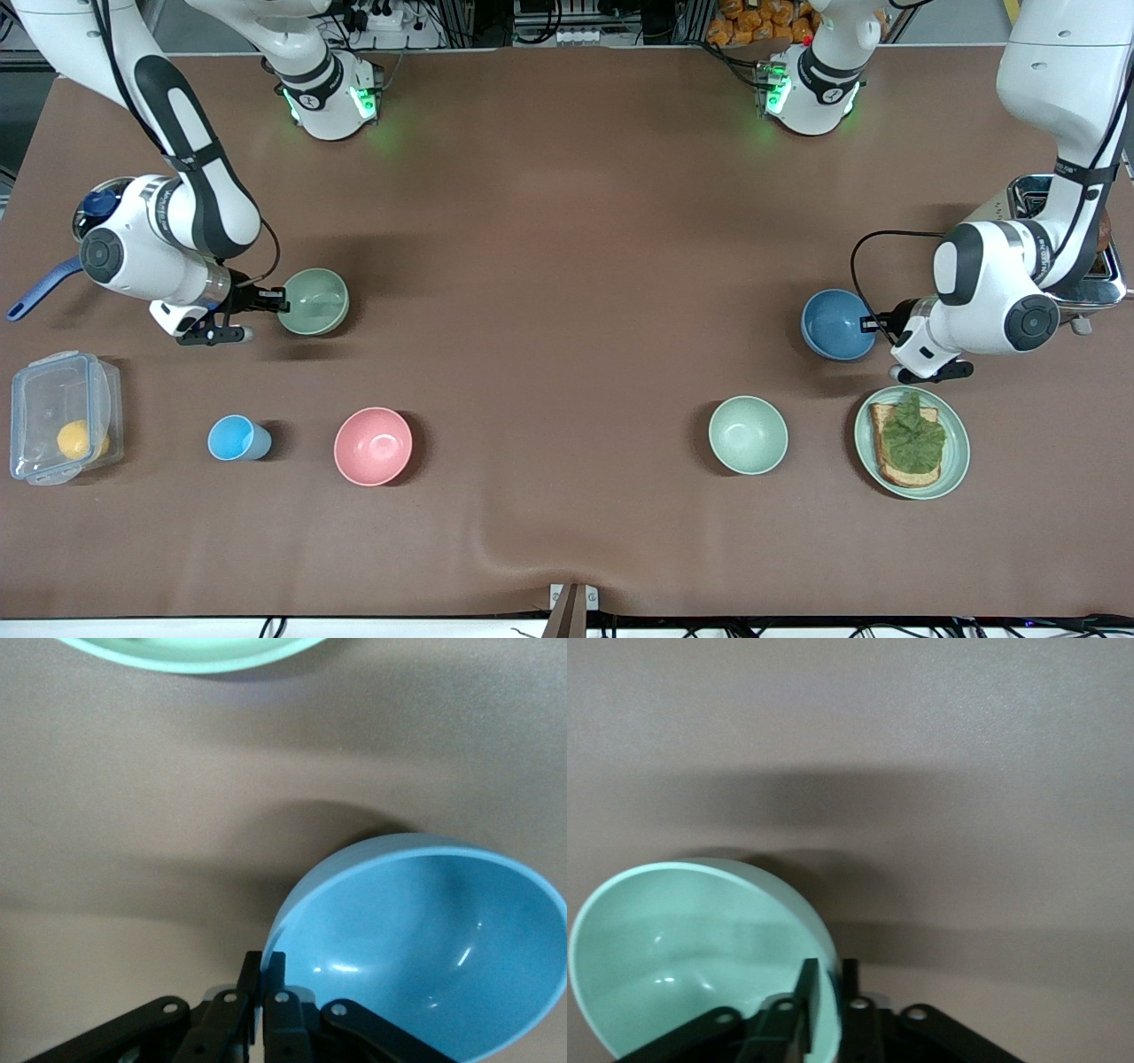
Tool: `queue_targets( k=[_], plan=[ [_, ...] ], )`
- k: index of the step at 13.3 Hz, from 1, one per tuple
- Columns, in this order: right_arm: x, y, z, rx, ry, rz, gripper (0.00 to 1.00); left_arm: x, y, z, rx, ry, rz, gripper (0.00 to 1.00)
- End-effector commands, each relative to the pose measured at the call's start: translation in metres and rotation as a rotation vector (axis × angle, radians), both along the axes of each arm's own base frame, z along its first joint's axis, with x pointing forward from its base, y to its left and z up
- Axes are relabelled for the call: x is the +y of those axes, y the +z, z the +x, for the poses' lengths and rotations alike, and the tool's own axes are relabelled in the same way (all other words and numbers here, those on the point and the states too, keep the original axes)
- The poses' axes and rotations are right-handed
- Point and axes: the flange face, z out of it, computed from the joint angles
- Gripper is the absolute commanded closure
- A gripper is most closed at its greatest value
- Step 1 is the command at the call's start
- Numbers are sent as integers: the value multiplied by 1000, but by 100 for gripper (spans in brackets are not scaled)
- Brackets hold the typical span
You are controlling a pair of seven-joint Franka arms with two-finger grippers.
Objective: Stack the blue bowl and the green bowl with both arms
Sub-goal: 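Lift the green bowl and the blue bowl with both grippers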
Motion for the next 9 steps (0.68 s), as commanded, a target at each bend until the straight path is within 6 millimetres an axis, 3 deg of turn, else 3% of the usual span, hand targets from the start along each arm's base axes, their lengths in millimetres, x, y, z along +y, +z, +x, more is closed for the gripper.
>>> queue_targets(
  k=[1, 3, 6, 9],
  plan=[
    [2, 5, -1, -1, 13, 20, 100, 3, 7, 4, -14, -23, 4, 100],
    [9, 14, 3, 31, 15, 33, 100, 0, 43, 9, -22, -41, 2, 100],
    [14, 47, 24, 102, -64, 49, 100, -24, 121, 42, 9, -75, -26, 100],
    [39, 78, 39, 142, -122, 38, 100, -56, 166, 55, -19, -108, -52, 100]
  ],
)
